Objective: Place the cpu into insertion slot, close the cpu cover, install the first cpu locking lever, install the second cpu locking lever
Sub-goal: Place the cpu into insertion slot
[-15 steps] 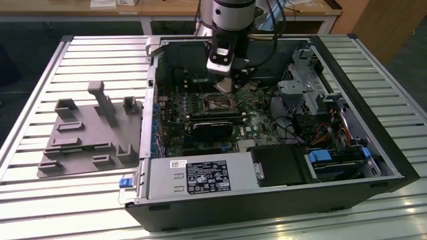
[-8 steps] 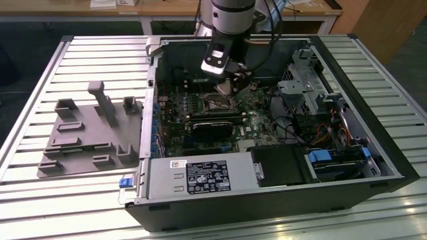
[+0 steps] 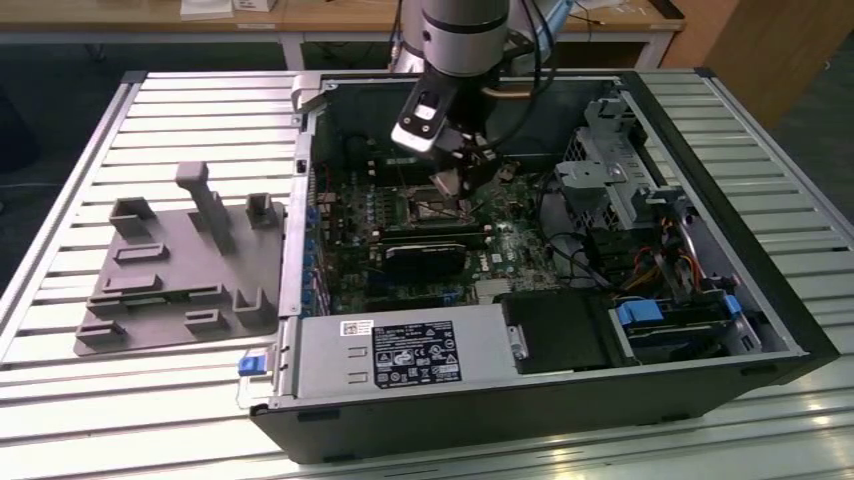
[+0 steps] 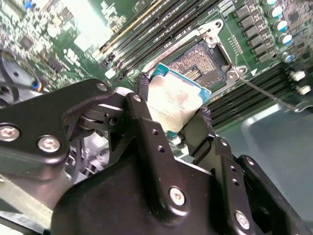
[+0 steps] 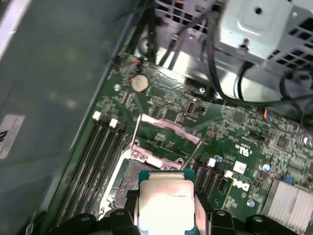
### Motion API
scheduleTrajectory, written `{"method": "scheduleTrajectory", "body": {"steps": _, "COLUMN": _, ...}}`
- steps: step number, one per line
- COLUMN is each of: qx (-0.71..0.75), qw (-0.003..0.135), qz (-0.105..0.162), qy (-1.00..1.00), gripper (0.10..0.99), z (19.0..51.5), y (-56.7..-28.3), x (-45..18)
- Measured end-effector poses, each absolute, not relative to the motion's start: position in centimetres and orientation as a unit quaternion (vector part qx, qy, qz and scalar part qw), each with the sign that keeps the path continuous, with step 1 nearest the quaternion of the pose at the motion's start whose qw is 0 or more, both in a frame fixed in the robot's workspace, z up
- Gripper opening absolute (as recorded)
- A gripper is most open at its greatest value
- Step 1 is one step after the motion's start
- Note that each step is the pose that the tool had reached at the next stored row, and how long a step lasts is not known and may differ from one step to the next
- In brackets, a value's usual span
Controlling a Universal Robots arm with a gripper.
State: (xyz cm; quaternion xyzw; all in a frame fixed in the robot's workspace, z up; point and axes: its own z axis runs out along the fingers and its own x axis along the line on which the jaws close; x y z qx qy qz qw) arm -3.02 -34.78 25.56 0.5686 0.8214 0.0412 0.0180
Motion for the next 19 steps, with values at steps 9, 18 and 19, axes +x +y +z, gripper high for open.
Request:
{"method": "scheduleTrajectory", "body": {"steps": 9, "qx": 0.634, "qw": 0.021, "qz": 0.04, "qy": 0.772, "gripper": 0.537, "z": 24.8, "y": -34.8, "x": -3.0}}
{"method": "scheduleTrajectory", "body": {"steps": 18, "qx": 0.678, "qw": 0.024, "qz": 0.038, "qy": 0.733, "gripper": 0.537, "z": 24.4, "y": -34.7, "x": -3.4}}
{"method": "scheduleTrajectory", "body": {"steps": 19, "qx": 0.681, "qw": 0.024, "qz": 0.038, "qy": 0.731, "gripper": 0.537, "z": 24.4, "y": -34.7, "x": -3.5}}
